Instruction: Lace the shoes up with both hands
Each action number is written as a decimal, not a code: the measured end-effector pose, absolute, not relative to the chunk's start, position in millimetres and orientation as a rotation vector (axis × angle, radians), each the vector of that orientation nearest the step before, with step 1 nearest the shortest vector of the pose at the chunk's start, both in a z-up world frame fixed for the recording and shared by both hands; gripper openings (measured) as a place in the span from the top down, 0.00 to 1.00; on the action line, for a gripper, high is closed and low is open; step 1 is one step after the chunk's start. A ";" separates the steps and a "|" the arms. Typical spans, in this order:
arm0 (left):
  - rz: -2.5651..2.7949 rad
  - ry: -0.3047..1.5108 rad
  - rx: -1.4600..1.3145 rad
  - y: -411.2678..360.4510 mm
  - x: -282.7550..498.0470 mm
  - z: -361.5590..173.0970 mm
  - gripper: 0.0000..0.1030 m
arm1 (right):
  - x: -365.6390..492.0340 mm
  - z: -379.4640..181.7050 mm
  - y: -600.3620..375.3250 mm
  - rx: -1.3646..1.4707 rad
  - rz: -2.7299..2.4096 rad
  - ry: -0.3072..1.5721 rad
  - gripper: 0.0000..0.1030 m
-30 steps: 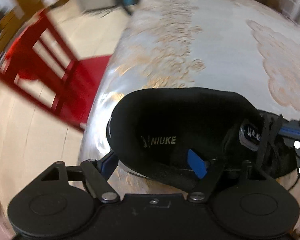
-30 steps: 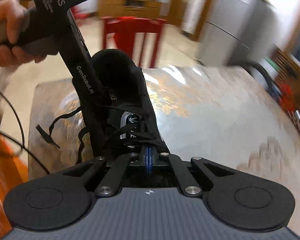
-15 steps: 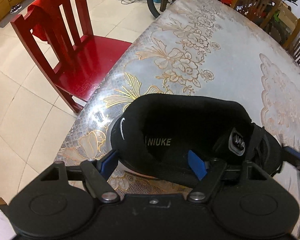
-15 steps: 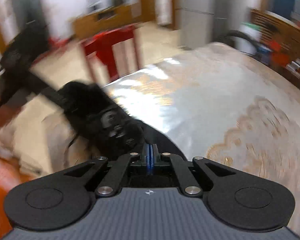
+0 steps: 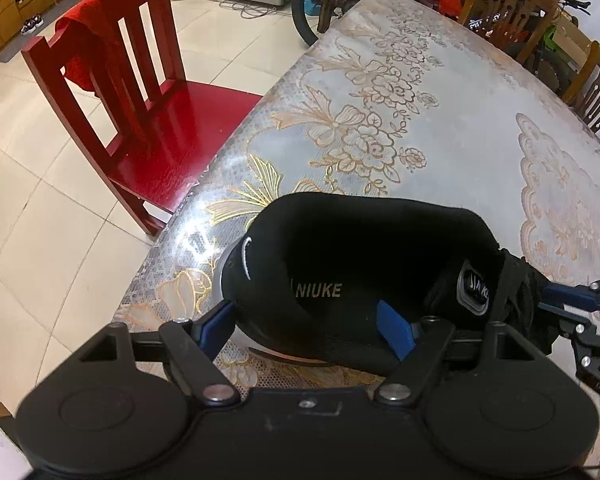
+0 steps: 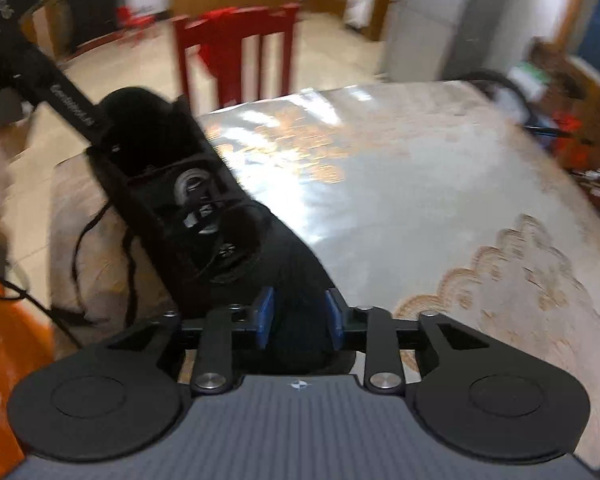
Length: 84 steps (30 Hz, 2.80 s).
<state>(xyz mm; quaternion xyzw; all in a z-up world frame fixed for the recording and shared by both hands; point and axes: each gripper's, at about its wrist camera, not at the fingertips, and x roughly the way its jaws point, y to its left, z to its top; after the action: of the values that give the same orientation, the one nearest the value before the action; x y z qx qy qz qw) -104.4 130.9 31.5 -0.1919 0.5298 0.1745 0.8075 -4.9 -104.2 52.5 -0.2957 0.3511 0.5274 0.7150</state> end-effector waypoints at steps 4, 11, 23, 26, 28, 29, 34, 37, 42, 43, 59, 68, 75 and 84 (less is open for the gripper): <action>0.371 1.132 -0.399 128.8 -105.4 32.1 0.26 | -9.0 53.7 -94.4 -0.787 1.267 0.767 0.90; 0.370 1.164 -0.363 123.0 -108.1 32.1 0.26 | 0.4 60.7 -102.4 -0.619 1.217 0.871 0.98; 0.302 1.071 -0.040 116.8 -116.4 73.1 0.32 | -31.3 59.0 -148.8 0.463 1.087 1.043 0.97; 0.108 0.991 0.187 108.3 -106.1 79.7 0.33 | -37.5 57.5 -140.2 0.501 1.021 1.027 0.97; -0.049 0.966 0.266 106.0 -101.4 77.8 0.33 | -41.3 57.6 -134.5 0.517 0.962 1.021 0.97; -0.139 0.955 0.295 106.1 -99.7 76.3 0.33 | -46.1 57.6 -131.5 0.518 0.928 1.023 0.97; -0.451 0.910 0.339 120.7 -86.8 70.2 0.49 | -66.8 63.3 -114.4 0.493 0.804 1.008 0.97; -0.526 0.934 0.238 140.1 -70.2 65.0 0.76 | -59.8 56.1 -104.3 0.580 0.746 1.063 0.97; -0.544 1.005 -0.139 179.6 -48.0 47.2 0.81 | -43.6 51.6 -100.1 0.661 0.672 1.156 0.97; -0.539 1.013 -0.210 185.0 -46.2 43.9 0.80 | -44.4 55.6 -99.1 0.649 0.667 1.165 0.97; -0.382 1.041 -0.678 226.2 -36.1 18.1 0.71 | -40.0 69.5 -66.8 0.556 0.575 1.146 0.97; -0.379 1.042 -0.667 228.4 -38.5 17.2 0.70 | -49.4 72.7 -54.4 0.474 0.557 1.042 0.97; -0.376 1.053 -0.659 227.9 -38.7 14.9 0.67 | -54.1 70.9 -47.8 0.452 0.543 0.990 0.97; -0.371 1.052 -0.644 225.8 -39.2 15.1 0.67 | -56.3 68.1 -49.5 0.469 0.520 0.951 0.97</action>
<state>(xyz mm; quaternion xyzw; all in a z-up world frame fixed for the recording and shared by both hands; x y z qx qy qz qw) -39.2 225.8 15.1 -0.3004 0.4905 -0.1728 0.7996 -56.3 -49.5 68.1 0.2212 0.4482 0.2449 0.8308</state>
